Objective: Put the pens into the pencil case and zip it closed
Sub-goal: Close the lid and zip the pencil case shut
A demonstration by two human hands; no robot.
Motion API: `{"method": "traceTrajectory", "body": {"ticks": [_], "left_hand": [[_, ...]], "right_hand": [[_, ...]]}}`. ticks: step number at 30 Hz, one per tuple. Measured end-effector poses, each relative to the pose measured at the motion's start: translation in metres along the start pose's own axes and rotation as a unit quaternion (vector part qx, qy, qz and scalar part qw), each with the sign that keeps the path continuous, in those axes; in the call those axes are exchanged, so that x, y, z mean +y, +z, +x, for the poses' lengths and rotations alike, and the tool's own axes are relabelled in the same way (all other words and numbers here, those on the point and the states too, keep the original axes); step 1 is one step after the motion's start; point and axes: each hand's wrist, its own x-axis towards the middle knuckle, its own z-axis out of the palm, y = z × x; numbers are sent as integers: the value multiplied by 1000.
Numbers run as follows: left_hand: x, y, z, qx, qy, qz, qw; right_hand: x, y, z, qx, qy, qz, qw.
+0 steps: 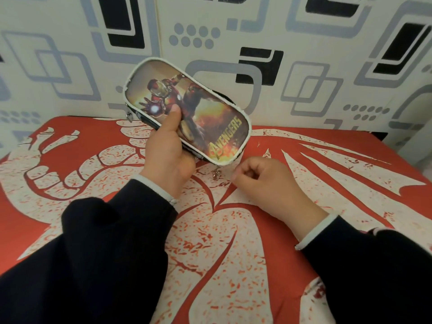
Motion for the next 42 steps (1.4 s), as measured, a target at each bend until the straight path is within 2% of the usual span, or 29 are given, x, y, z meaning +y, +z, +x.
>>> {"method": "traceTrajectory", "body": {"ticks": [2, 4, 12, 19, 25, 28, 33, 37, 42], "left_hand": [[0, 1, -2, -11, 3, -7, 1000], [-1, 3, -5, -23, 5, -11, 1000], [-8, 9, -14, -63, 18, 14, 998], [-12, 9, -17, -38, -14, 33, 999], [-10, 4, -12, 7, -1, 38, 999], [-10, 2, -11, 21, -2, 36, 999], [-11, 2, -10, 20, -4, 35, 999], [-11, 4, -12, 27, -6, 35, 999], [-11, 4, -13, 32, -1, 44, 999]], "right_hand": [[-2, 5, -2, -32, 0, 27, 999], [-4, 8, -3, -32, 2, 58, 998], [-7, 8, -3, 42, 25, 94, 994], [-7, 7, -1, 82, 31, 61, 994], [-5, 6, -1, 33, 51, 144, 988], [-5, 4, 2, 21, 84, 236, 968], [-6, -1, 6, 1, 185, 398, 898], [-6, -4, 8, -14, 227, 442, 868], [-6, -9, 9, -1, 239, 457, 857]]}}
